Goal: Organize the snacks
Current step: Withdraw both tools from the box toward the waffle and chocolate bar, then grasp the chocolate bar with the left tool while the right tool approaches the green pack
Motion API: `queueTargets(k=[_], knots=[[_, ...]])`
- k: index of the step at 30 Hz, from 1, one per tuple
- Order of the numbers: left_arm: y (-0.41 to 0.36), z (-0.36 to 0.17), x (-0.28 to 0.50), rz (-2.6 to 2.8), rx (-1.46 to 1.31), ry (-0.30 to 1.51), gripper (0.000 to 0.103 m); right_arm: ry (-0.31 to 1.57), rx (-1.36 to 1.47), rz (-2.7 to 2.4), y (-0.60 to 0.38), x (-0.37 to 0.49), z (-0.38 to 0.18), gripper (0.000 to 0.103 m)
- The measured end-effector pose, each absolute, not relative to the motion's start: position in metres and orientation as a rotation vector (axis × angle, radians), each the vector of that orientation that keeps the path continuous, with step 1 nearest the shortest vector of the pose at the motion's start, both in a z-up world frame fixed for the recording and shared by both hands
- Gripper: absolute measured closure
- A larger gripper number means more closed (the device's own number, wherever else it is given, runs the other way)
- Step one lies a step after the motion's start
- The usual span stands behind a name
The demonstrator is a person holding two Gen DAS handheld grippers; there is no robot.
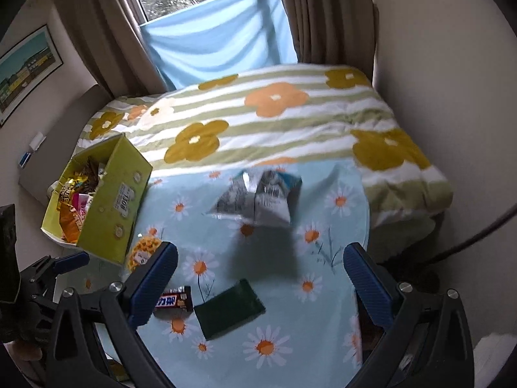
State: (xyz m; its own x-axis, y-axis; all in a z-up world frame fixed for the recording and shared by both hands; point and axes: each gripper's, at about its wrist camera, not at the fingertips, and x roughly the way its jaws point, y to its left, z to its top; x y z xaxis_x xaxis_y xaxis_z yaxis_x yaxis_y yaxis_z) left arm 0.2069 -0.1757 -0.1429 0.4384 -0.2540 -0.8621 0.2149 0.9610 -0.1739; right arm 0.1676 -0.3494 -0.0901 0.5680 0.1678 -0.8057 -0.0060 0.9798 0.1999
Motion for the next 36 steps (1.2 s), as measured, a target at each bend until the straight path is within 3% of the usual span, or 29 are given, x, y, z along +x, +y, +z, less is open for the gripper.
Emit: queueTargets(k=[15,27,36], knots=[[-0.159,-0.248,0.198,-0.364,-0.056,1.26,0.003,1.133,0.225,0.081,-0.313,0.144,-0.191,0.001],[-0.168,-0.27,0.21,-0.475,0.063,1.242,0.003,1.116,0.193,0.064,-0.298,0.135,-0.206,0.001],[-0.161,-0.267,0.226,-0.471,-0.003,1.251,0.003,1.119,0.209,0.048,-0.296,0.139,-0.208,0.001]])
